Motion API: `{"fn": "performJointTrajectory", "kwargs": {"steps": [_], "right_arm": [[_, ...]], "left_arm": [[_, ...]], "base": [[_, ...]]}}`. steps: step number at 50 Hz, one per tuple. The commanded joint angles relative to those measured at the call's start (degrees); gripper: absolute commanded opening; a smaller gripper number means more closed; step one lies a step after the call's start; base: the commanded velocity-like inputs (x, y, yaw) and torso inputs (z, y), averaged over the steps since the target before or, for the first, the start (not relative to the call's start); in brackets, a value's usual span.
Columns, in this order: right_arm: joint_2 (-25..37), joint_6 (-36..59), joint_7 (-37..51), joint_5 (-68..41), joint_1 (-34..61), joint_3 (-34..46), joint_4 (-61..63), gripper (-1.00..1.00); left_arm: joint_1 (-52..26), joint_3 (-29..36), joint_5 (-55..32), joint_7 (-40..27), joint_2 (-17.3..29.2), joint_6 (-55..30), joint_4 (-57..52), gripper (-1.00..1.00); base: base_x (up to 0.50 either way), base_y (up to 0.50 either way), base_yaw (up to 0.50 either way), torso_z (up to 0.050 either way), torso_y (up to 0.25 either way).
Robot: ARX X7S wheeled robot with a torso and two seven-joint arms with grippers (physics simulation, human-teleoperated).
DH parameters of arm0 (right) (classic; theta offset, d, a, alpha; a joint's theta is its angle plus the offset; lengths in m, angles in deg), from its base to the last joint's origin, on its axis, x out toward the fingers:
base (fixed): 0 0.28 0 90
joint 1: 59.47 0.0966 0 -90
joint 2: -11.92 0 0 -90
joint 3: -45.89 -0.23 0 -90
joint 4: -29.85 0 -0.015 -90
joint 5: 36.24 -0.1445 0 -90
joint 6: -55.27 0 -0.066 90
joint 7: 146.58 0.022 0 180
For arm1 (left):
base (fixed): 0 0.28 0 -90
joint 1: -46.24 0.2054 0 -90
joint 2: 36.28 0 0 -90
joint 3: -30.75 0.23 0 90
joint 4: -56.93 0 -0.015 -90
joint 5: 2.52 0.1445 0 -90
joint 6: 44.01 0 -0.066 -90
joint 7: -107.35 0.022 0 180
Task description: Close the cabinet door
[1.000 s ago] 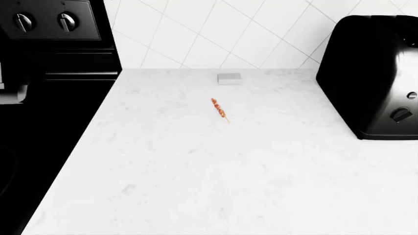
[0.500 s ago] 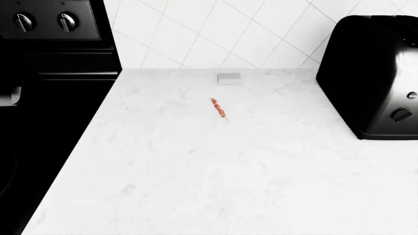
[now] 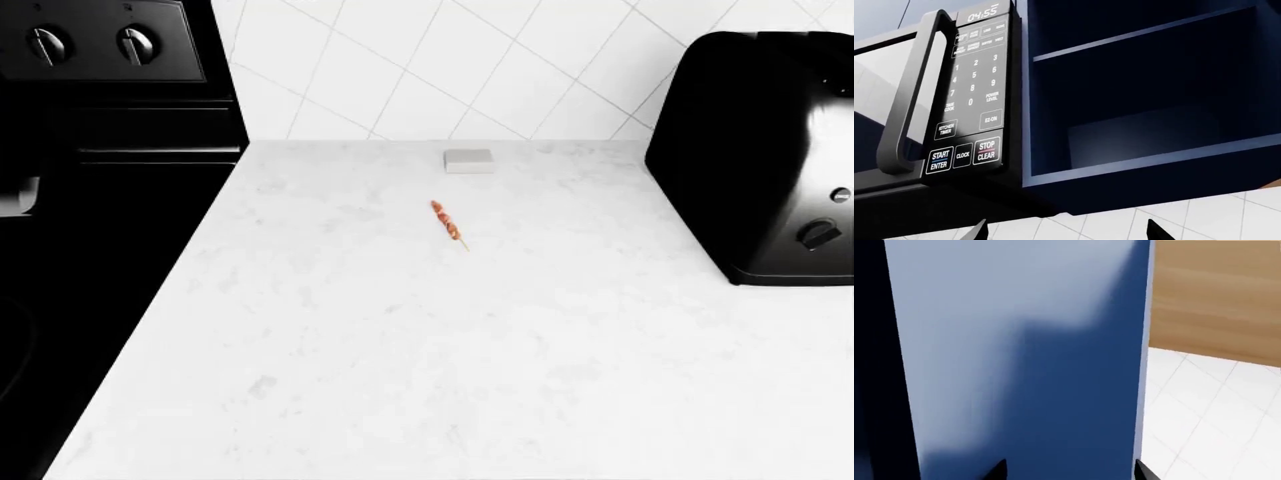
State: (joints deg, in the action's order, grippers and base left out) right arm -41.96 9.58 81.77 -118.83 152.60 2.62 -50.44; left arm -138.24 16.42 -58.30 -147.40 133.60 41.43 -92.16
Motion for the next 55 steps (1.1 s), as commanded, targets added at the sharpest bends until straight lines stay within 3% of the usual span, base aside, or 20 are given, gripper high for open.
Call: {"fn": "performJointTrajectory", "kwargs": {"steps": [1,55], "right_arm": [[-3.4,-4.5,-6.9,-2.1,-1.4,-4.4,-4.0,1.0],[-10.0,-6.3,-15.5,7.8,-8.2,3.9,-19.2,1.0]], "left_arm": [[0.1,0.3,0.3,0.0,0.0,0.2,0.0,1.0],[-3.3,2.5,-0.8,-0.2,-0.8,-0.2,-0.2,1.0]], "base": [[0.0,0.0,0.01,0.0,0.0],[0.0,0.0,0.0,0.001,0.0]]}}
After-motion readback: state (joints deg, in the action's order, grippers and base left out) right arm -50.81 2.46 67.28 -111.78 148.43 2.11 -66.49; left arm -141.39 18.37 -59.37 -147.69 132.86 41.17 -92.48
